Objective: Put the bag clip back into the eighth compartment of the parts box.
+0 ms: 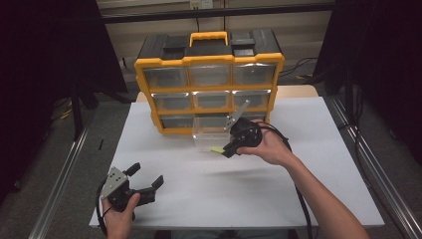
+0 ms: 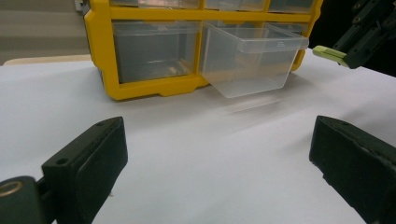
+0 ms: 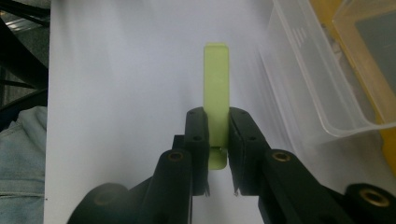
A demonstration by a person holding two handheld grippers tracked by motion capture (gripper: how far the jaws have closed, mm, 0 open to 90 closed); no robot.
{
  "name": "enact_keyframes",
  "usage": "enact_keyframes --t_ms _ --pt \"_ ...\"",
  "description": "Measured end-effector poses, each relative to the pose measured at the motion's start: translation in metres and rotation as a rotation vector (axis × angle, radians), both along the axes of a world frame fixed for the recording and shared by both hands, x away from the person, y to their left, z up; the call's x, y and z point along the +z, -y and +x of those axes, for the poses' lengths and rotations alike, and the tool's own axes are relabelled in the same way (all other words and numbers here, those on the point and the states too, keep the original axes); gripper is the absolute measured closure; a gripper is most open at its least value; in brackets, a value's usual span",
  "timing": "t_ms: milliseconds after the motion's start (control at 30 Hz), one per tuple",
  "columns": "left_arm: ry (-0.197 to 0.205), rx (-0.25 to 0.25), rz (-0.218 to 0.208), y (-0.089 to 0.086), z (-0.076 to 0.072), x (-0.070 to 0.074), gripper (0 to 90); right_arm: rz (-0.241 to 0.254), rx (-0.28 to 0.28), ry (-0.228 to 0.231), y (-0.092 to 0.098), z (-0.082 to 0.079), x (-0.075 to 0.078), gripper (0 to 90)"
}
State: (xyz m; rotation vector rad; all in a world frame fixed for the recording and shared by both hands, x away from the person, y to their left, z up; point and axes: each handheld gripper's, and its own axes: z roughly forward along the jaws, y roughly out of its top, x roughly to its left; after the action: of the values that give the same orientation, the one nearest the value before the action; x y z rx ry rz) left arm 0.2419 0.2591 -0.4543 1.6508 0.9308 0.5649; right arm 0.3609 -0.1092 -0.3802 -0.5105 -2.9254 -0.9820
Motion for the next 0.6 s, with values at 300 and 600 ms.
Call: enact_keyframes --t_ms 300,600 --pt "0.003 -0.002 -0.018 0.001 0.000 0.000 4.5 0.007 0.004 0.017 -0.002 0.000 0.011 78.5" --pt "0.003 0.006 -0.015 0.000 0.000 0.000 4.5 0.012 -0.001 0.032 -0.004 0.005 0.021 78.5"
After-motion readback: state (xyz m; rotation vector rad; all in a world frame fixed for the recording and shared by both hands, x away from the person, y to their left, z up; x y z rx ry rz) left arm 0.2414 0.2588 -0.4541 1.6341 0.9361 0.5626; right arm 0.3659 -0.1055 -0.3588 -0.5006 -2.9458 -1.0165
